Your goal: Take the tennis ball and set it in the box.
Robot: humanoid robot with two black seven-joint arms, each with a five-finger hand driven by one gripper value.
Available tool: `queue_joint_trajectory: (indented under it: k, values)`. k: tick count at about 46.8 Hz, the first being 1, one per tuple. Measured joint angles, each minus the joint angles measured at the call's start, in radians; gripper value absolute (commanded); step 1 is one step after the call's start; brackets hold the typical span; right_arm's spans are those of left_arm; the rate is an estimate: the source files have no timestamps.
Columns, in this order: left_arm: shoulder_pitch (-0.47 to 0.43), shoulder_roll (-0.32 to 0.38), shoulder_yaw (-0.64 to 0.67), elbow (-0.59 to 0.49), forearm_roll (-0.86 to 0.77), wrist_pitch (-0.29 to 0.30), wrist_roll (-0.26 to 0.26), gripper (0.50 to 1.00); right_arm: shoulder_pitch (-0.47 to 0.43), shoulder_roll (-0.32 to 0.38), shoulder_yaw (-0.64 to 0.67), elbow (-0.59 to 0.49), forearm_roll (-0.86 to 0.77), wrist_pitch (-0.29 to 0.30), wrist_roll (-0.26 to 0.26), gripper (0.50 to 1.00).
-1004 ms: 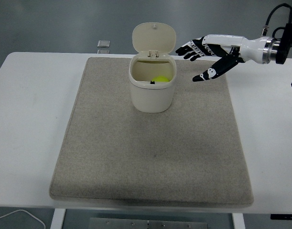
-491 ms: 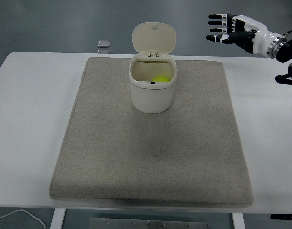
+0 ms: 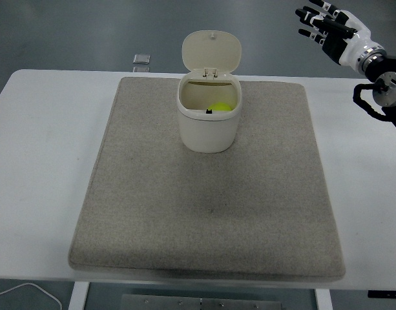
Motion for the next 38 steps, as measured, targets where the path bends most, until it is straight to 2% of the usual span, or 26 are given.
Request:
queue_joint_trajectory:
  k: [6, 38]
  values:
    - [0.000, 0.000, 0.000, 0.000, 0.000, 0.000, 0.000, 0.996, -0.030, 0.001, 0.029, 0.000, 0.001, -0.037, 0.003, 0.919]
    - [0.000, 0.000, 0.000, 0.000, 0.000, 0.000, 0.000, 0.996, -0.060, 0.076, 0.028, 0.002, -0.014, -0.028, 0.002, 0.919]
